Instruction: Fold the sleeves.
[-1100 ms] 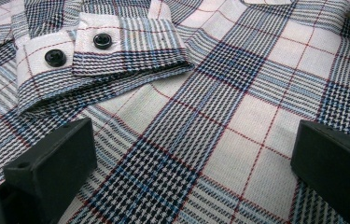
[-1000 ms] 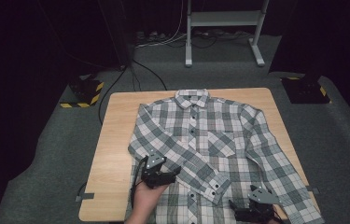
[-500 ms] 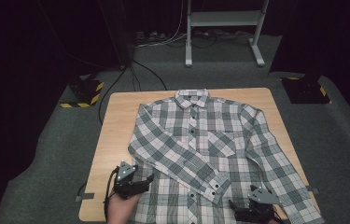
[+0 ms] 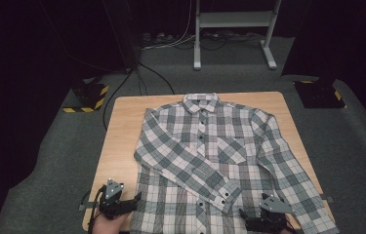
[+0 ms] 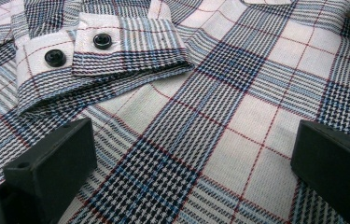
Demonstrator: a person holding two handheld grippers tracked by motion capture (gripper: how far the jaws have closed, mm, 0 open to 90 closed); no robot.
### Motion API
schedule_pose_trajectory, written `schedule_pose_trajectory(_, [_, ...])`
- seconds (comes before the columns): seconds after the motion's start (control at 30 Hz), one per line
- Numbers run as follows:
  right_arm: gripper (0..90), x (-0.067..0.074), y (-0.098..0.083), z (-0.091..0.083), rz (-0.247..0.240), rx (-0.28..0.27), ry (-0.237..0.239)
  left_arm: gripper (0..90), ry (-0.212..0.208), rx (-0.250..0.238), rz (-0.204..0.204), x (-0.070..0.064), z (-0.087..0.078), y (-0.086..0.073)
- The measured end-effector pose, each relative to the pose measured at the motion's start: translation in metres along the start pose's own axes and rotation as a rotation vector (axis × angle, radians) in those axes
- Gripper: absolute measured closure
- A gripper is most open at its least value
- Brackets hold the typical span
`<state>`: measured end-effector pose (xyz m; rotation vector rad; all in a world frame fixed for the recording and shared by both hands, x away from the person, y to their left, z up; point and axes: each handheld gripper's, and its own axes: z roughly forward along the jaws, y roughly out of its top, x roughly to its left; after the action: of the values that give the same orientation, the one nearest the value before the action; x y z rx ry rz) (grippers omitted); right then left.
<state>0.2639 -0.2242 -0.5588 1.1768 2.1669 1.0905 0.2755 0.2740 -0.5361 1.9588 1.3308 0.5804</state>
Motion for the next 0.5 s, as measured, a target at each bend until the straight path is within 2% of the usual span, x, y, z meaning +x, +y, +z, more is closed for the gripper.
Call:
schedule_pose_trajectory(0.1, [0.0,0.0,0.0,0.0,0.0,0.0,0.0,16.6,0.014,0.045,0.013,0.0005,0.0046,-0.0048])
schedule_pose_trajectory(0.23, [0.0,0.0001,-0.0001,-0.0001,0.001,0.0,0.0,14.5,0.014,0.045,0.008,0.0002,0.0048,-0.0059])
schedule_pose_trajectory(0.4, [0.0,0.0002,0.0001,-0.0001,0.001,0.001,-0.001,5.9,0.024,0.043,-0.002,-0.0002,0.0071,-0.0075])
schedule_pose_trajectory(0.5, [0.0,0.0003,0.0003,-0.0001,0.002,0.003,-0.002,3.8,0.028,0.046,-0.009,-0.0001,0.0075,-0.0077])
